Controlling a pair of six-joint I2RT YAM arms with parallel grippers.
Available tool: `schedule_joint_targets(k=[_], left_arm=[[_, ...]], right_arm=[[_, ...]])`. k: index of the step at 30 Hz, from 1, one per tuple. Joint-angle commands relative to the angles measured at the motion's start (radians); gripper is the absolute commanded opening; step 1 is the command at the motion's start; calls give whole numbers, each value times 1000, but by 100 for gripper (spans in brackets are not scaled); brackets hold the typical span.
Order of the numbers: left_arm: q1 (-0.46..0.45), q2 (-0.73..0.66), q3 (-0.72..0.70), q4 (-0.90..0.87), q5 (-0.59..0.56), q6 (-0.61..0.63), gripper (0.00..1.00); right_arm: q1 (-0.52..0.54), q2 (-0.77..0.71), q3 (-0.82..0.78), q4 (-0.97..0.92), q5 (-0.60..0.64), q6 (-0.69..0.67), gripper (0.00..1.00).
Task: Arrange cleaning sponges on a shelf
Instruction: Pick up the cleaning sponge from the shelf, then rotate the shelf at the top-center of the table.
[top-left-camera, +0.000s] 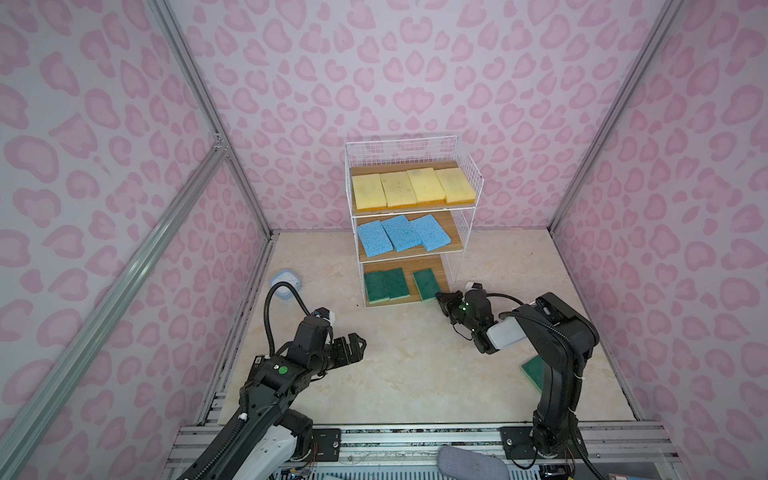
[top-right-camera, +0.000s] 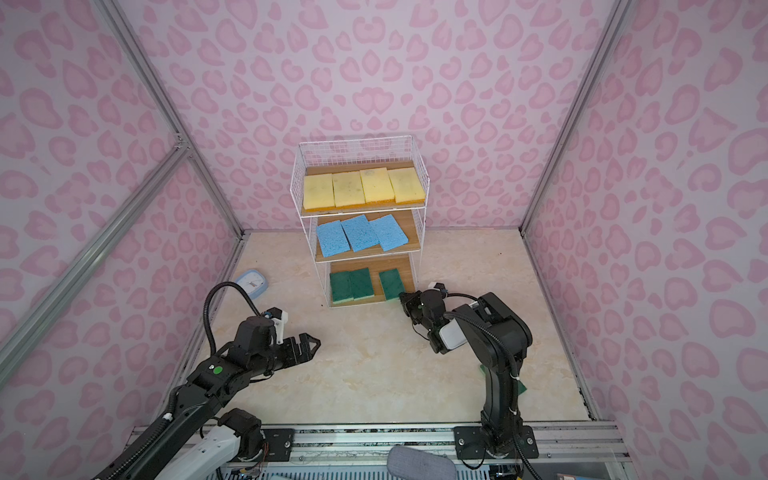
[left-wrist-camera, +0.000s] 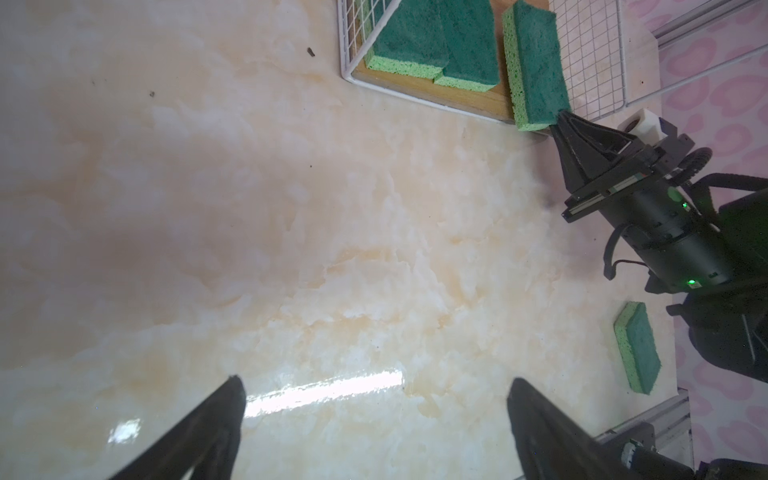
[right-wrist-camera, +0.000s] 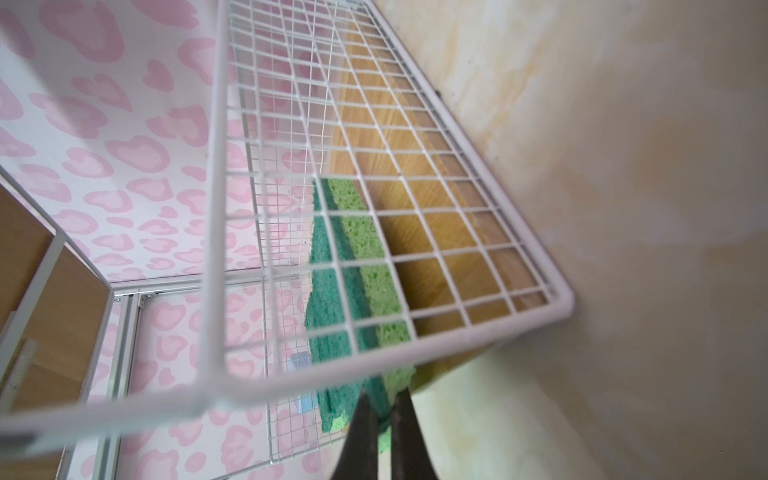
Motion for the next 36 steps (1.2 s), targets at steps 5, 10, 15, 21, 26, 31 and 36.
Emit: schedule_joint_targets(k=[5,10,15,21,26,31,36], left_arm=[[1,-3,9,27,1,2,99],[1,-4,10,24,2,3,99],[1,-5,10,24,2,4,99],[1,-4,8,24,3,6,99],[1,-13,8,24,3,4,99],[1,-29,7,18,6,1,99],[1,-43,5,19,6,-3,100]], right_arm=[[28,16,102,-100,42,-48,4],[40,32,162,-174,72,-77,4],[40,40,168,-202,100,-86,3],[49,71,198,-214,92,-85,4],[67,104,244,-221,74,-82,4],[88,102,249,-232,83,-89,3],[100,84,228,-227,86,-91,4]])
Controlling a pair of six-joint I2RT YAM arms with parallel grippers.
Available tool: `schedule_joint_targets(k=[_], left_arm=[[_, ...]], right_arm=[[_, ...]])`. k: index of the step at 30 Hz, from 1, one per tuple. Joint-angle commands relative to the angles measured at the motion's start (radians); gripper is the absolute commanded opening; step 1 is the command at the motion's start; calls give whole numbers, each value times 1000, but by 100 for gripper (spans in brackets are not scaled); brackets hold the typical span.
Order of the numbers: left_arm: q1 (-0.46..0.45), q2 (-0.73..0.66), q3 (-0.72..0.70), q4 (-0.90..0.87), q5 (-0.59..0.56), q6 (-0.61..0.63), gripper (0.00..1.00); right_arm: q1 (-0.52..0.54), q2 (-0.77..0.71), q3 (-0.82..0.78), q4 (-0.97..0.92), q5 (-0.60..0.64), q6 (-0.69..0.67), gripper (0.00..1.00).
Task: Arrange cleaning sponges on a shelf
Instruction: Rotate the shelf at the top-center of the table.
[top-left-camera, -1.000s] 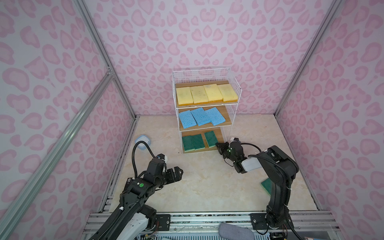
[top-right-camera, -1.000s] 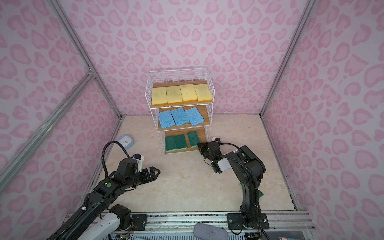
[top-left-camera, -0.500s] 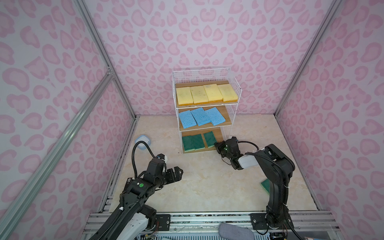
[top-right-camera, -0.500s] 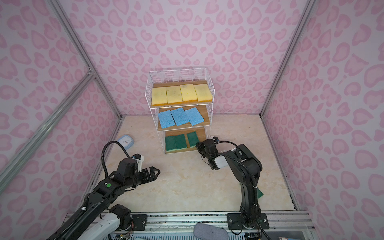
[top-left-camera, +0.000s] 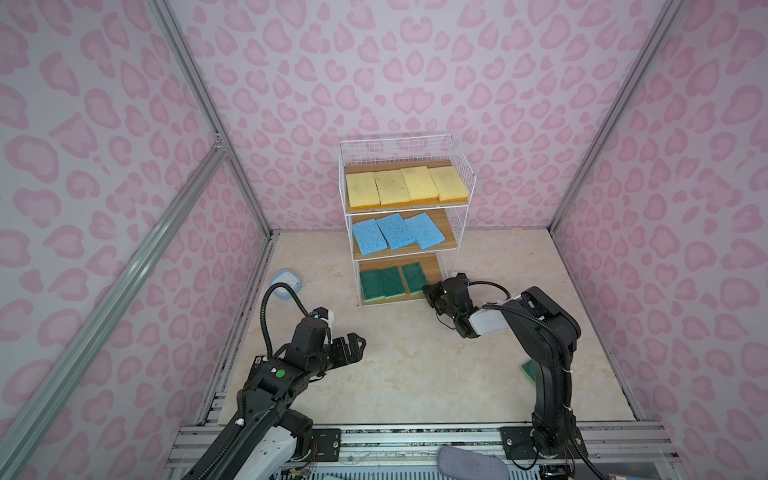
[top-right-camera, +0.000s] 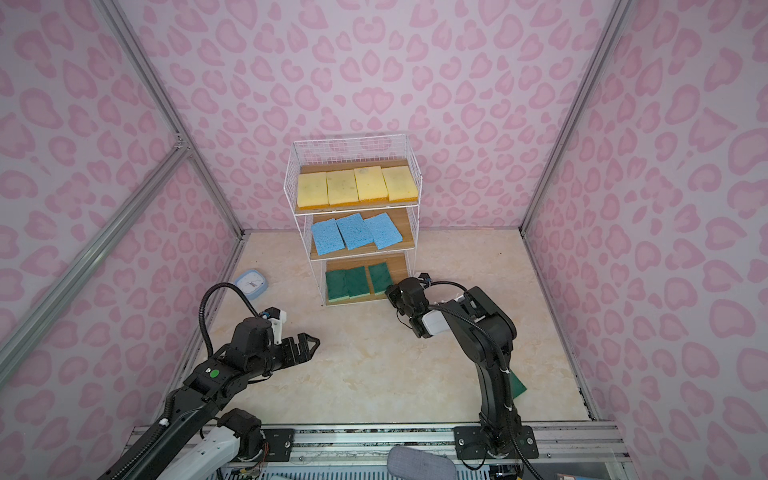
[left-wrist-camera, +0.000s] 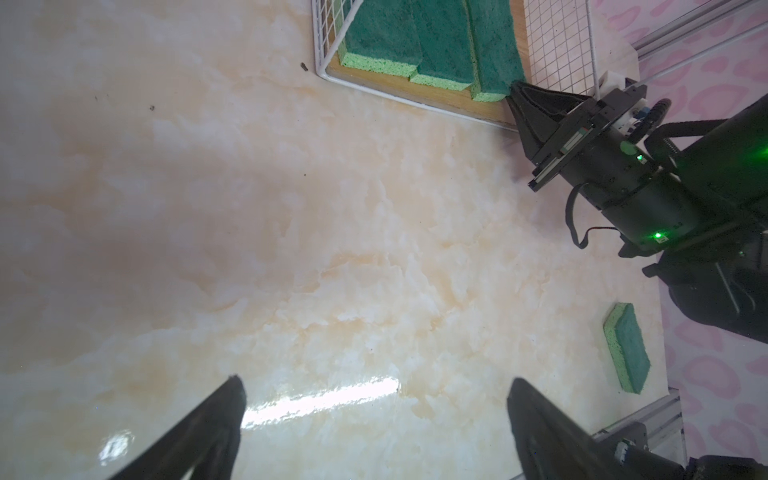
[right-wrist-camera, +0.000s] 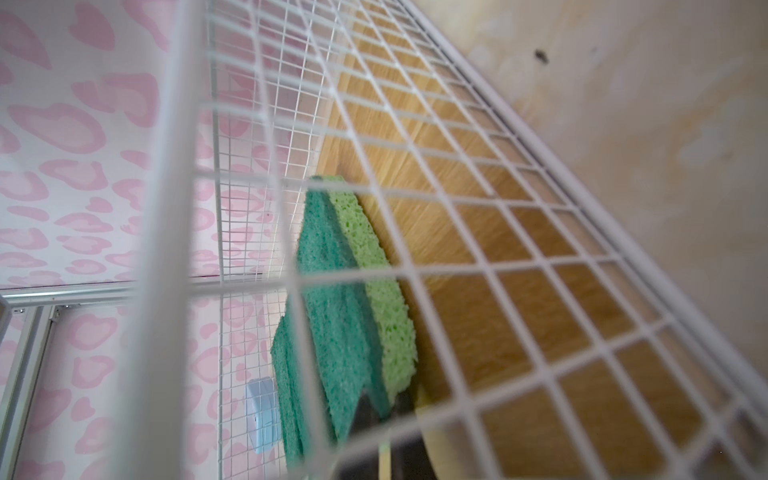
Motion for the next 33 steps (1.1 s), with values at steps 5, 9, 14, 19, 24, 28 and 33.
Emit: schedule_joint_targets(k=[5,9,14,19,24,28,33], left_arm=[[1,-12,5,20,8,-2,99],[1,-19,5,20,11,-2,99],[1,-22,6,19,18,-2,99],[1,-22,7,20,21,1,99],[0,-19,7,22,22,1,99],[1,-19,7,22,22,3,99],[1,-19,6,24,25,2,99]], right_arm=[[12,-42,-15,-19,-14,-31,4],[17,-59,3,-53,0,-42,5],[15,-24,48,-65,-4,-27,5],[20,8,109,-104,-3,-34,5],[28,32,147,-125,-3,-36,5],[22,29,142,-136,0,-38,5],[-26,23,151,-167,-24,-71,5]])
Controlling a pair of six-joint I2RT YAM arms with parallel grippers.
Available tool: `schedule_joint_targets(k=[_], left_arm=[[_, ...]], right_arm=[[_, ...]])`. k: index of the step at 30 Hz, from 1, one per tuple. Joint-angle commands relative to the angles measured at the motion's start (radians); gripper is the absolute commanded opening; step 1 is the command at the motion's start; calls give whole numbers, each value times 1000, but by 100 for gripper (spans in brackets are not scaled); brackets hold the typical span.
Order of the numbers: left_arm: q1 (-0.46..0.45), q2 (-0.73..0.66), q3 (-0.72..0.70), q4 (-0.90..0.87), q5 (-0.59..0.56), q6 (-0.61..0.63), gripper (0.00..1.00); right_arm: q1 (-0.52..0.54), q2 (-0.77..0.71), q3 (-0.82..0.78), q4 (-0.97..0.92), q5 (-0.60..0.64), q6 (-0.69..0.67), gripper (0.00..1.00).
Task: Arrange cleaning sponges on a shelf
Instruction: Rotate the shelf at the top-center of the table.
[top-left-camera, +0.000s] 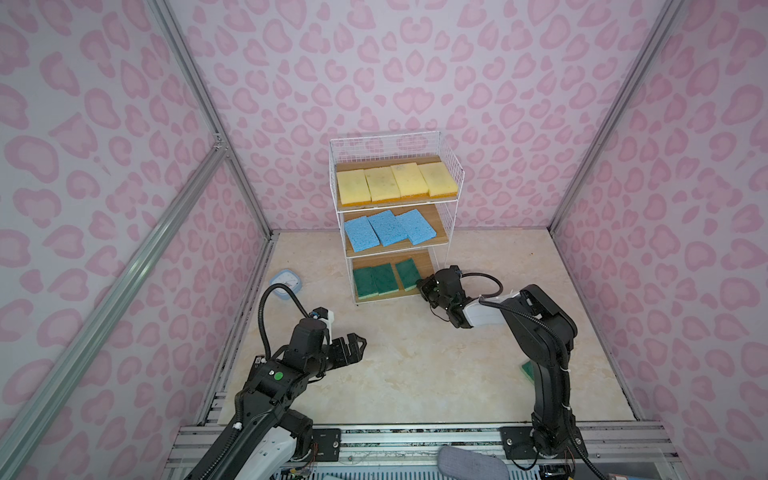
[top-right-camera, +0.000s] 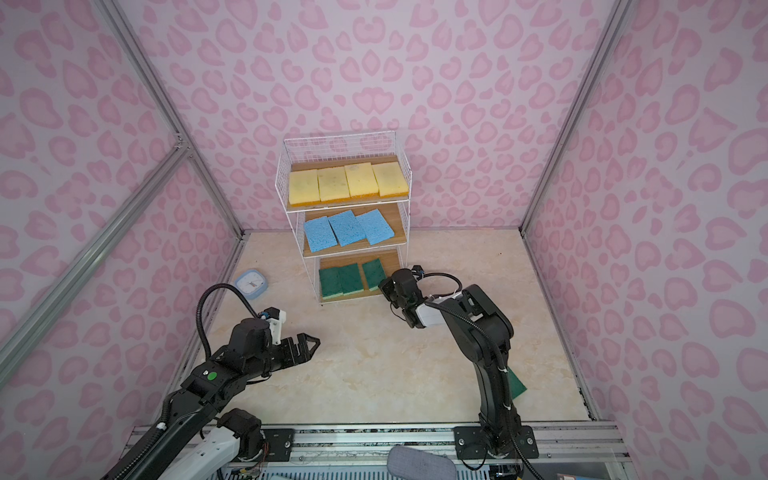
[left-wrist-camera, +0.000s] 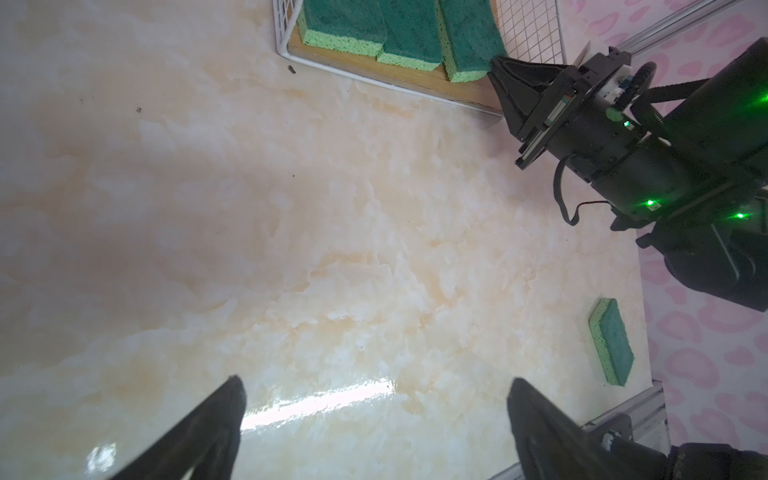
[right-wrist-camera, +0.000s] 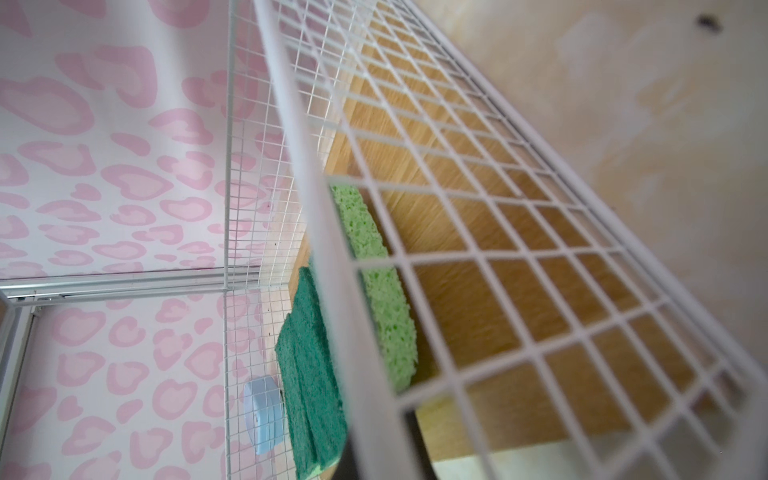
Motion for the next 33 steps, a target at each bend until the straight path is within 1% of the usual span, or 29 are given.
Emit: schedule_joint_targets(k=[1,9,13,16,23,26,29,33], left_arm=[[1,1,5,22,5,6,99],[0,4,8,22,3,4,99],[1,4,8,20,2,2,99],[1,4,7,21,2,3,99],[1,5,6,20,3,4,99],[0,2,5,20,6,4,99],[1,-2,4,23,7,2,99],[0,-4,3,25,9,4,99]], right_arm=[[-32,1,14,-24,-14,-53,5],[-130,46,125,-88,-129,-125,5],[-140,40,146,-114,-153,-146,5],[-124,26,122,-89,-166,-138,5],[-55,-39,-30,42,-93,-63,5],[-33,-75,-80,56,-50,-54,5],[-19,-111,-115,65,-12,-47,5],[-11,-119,-110,76,12,-27,5]])
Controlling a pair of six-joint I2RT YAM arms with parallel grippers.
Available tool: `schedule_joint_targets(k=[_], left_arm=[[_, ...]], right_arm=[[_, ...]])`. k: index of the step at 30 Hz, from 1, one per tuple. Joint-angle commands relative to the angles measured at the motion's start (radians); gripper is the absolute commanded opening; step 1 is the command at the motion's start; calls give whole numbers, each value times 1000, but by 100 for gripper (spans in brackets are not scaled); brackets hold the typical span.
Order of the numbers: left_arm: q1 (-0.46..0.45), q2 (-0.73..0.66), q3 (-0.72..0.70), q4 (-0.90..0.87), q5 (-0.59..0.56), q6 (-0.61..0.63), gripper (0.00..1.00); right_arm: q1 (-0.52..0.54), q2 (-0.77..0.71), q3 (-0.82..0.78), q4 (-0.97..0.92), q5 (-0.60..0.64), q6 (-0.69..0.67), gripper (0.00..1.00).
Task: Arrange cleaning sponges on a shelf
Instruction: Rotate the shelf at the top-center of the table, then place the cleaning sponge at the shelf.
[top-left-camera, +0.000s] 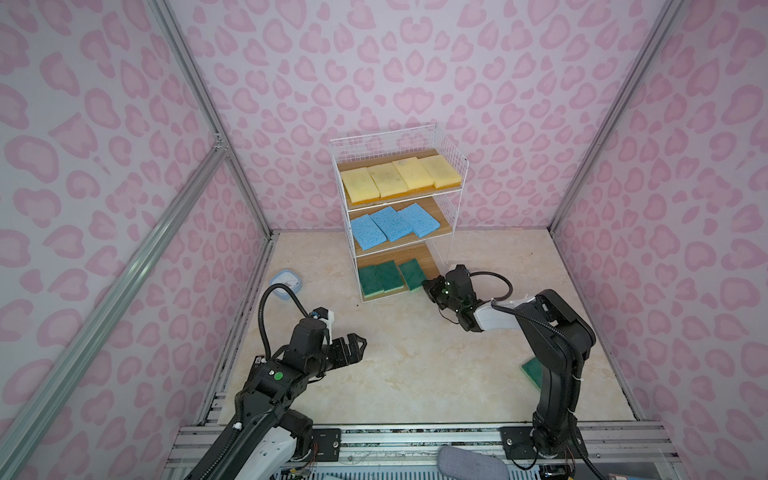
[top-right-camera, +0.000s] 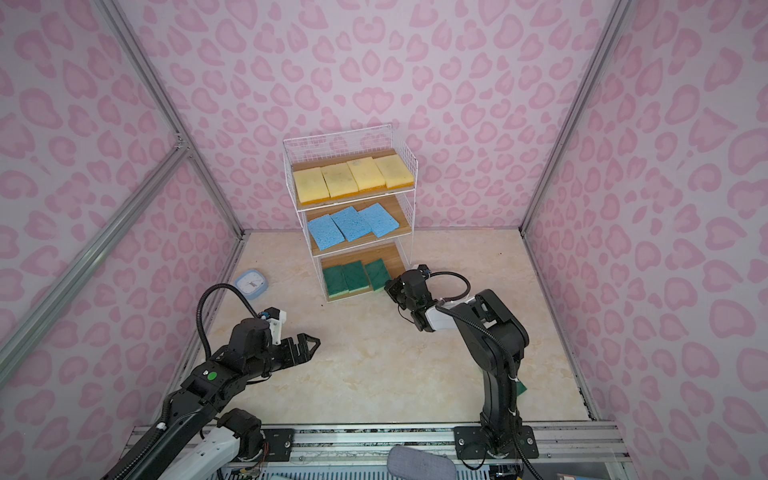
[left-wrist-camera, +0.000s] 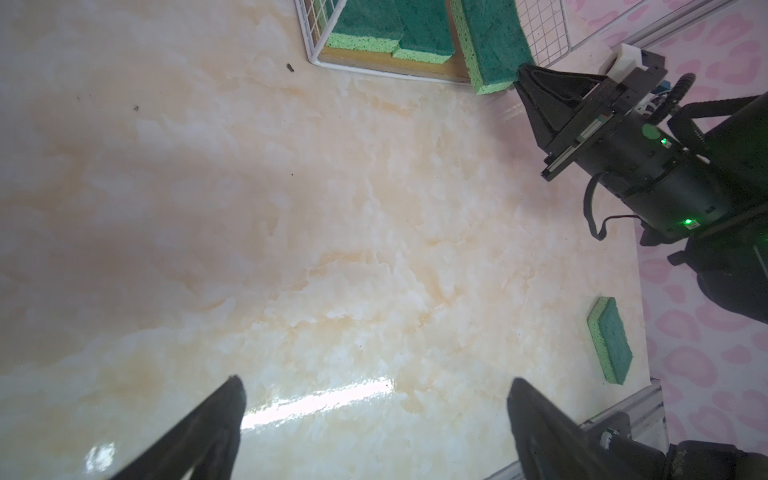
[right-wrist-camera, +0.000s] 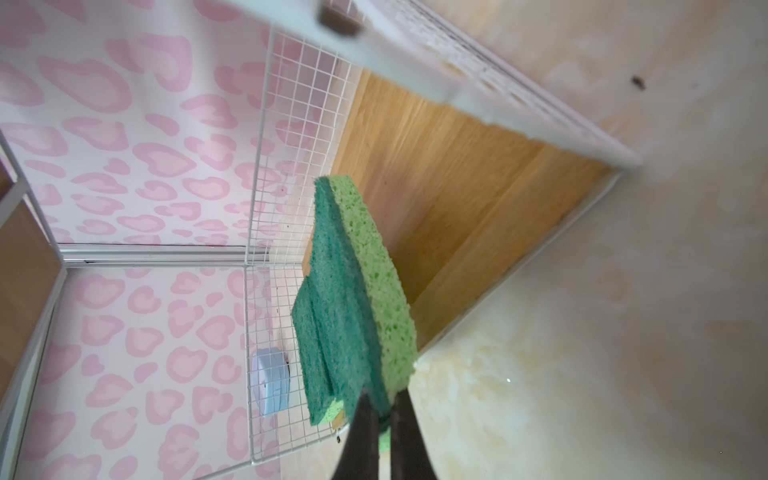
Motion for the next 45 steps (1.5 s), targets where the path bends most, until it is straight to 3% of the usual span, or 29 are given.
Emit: schedule_joint_targets(k=[1,20,45], left_arm=[[0,-3,2,26,4,3,99],[-1,-7,2,25,10,4,100],[-2,-6,-1,26,9,5,99]], right_arm=[[6,3,5,47,58,32,5],[39,118,164,-55,190,44,5],[64,174,173,2,91,3,7]])
